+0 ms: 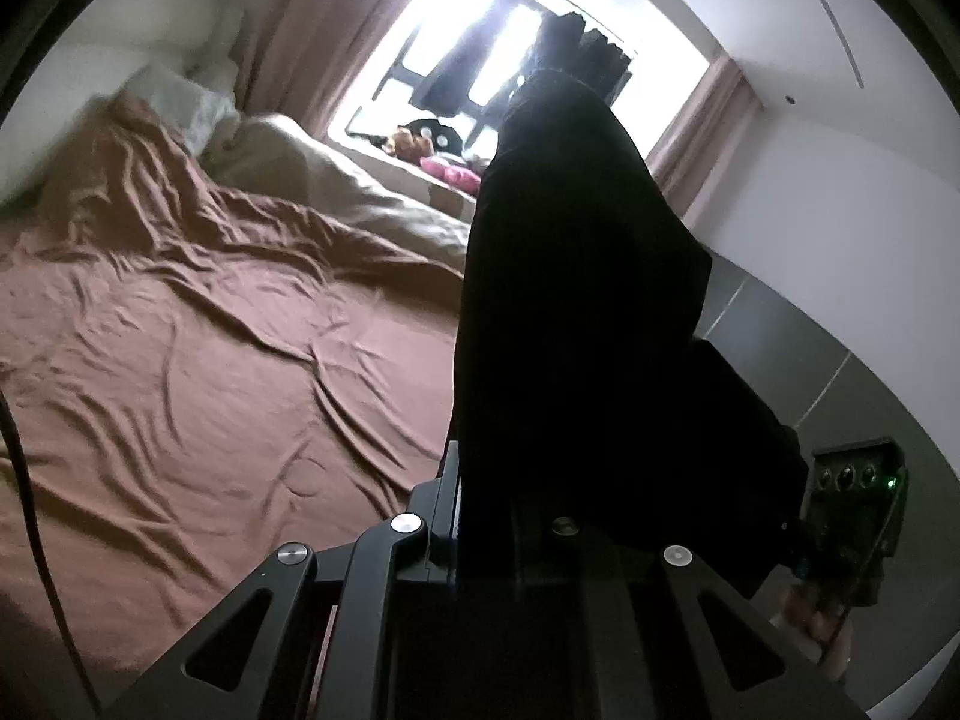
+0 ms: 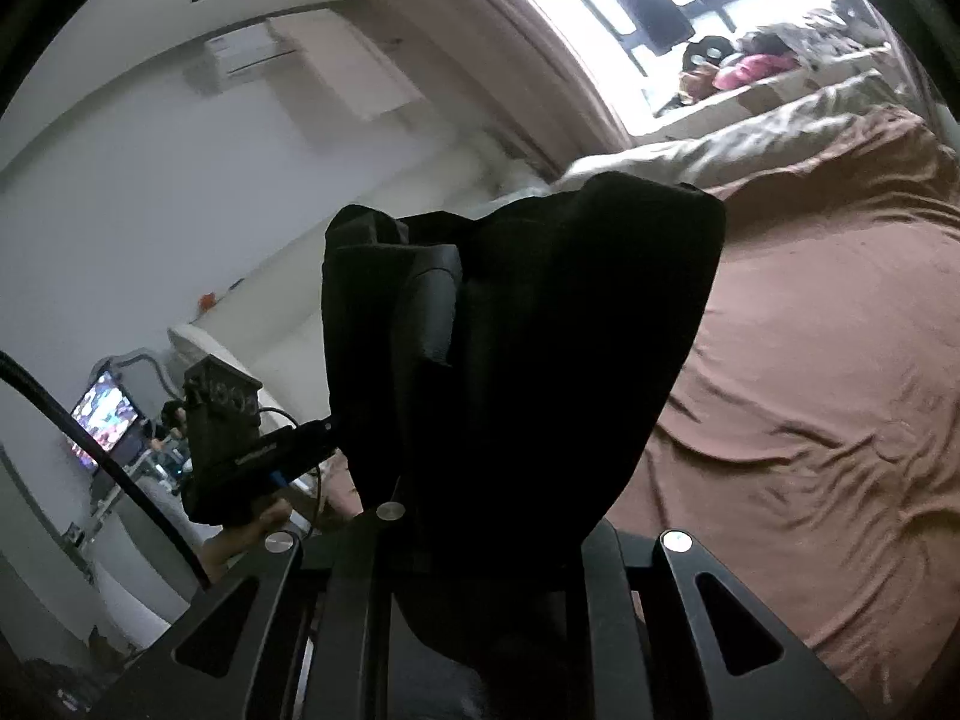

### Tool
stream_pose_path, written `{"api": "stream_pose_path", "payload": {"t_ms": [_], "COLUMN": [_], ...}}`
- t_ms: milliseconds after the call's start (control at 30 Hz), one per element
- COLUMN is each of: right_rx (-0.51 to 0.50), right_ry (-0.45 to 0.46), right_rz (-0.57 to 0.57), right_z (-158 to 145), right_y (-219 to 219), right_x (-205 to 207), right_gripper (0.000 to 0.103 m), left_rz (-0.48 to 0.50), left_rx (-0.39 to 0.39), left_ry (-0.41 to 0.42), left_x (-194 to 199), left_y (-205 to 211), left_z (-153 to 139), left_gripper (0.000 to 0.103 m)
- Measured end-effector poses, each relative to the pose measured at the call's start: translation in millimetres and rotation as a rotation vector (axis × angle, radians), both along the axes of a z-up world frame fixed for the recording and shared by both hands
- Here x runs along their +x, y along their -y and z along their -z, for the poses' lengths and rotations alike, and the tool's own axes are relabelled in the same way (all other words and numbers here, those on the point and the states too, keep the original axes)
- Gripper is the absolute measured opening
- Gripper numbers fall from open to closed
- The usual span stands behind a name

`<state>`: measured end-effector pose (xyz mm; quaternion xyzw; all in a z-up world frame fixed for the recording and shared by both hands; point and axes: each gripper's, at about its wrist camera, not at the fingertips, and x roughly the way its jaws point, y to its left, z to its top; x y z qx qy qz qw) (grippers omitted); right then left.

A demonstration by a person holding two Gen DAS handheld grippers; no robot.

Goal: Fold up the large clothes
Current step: 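Lift the folded black jacket off the bed with both tools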

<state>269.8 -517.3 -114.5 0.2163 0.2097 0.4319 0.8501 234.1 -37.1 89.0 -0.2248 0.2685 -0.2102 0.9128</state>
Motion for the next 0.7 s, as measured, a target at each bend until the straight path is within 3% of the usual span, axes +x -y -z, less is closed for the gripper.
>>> {"api": "stream_pose_path", "payload": {"t_ms": [267, 700], "right_rx": [-0.007, -0.039], "right_ry": [0.053, 0.092], "right_rz": [-0.065, -0.209], "right_z": [-14.5, -19.2], "right_y": [-46.7, -139.9], "right_x": [10.3, 46.9], "right_gripper": [0.013, 0.013], "left_rz": [-0.077, -0.218], "left_rx": [-0.011, 0.000], "left_ry": [0.047, 0.078], "left_x": [-44.3, -87.4], "left_y": [-60.8, -184.9], "left_z": [-28.3, -34.5], "left_gripper": [0.011, 0.011]}}
